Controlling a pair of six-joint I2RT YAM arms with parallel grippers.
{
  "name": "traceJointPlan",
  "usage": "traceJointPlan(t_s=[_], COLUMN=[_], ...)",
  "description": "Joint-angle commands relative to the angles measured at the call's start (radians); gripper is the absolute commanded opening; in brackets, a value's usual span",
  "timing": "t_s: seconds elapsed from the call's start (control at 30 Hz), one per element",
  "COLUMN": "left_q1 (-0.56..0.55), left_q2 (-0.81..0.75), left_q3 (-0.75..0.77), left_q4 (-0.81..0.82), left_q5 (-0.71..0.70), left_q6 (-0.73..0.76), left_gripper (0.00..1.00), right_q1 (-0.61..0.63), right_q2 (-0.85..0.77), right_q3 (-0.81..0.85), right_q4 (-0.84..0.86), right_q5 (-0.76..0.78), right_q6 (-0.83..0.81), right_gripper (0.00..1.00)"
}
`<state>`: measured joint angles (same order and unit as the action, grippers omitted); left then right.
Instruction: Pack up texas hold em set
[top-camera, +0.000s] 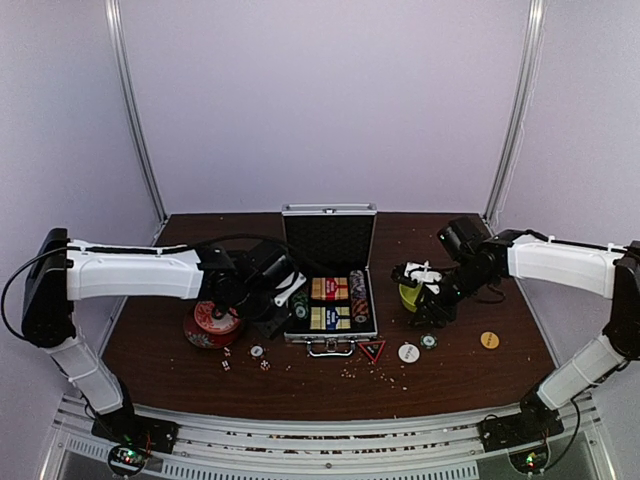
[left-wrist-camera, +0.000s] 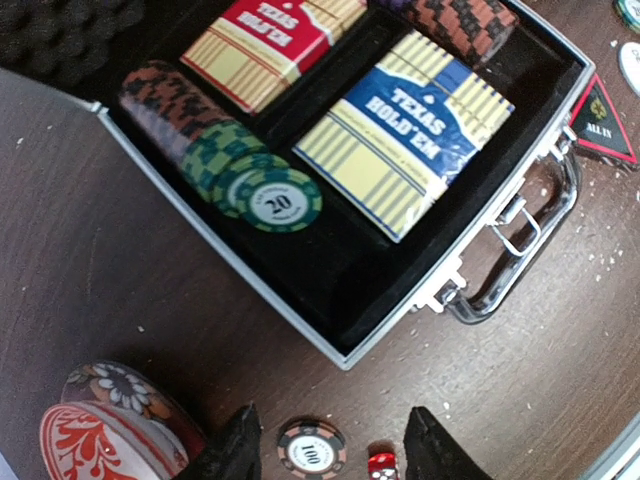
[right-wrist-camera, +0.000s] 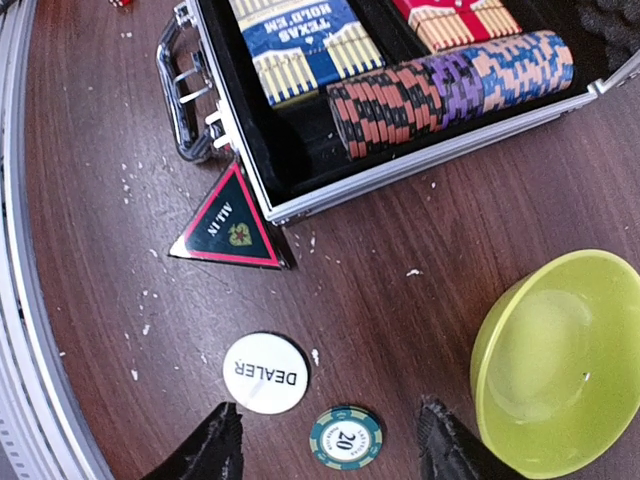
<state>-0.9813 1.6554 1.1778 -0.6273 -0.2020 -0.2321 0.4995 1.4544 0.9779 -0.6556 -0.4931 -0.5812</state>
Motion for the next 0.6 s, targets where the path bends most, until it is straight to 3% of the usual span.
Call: traceJointPlan(t_s=[0.0,0.23,0.57], left_q1=[-0.029,-0.042,-0.042], left_q2=[0.061,0.078,0.072], left_q3=[0.048,0.050,0.013], left_q4=[0.023,0.029,0.054], left_q5=[0.079,0.082,0.078], left_q6=[0.056,0.059,0.048], left_gripper=[0.50,0.54,0.54], right_q1=[0.016,0.093,0.182], right_q2=[0.087,0.174,0.307], right_q3=[0.081,0.130,0.174], right_q4=[-0.154,-0.206,-0.235], right_q5=[0.076,0.230,0.302], right_q6=[-0.157,-0.244,-0.246], right_gripper=[0.60,0.74,0.77])
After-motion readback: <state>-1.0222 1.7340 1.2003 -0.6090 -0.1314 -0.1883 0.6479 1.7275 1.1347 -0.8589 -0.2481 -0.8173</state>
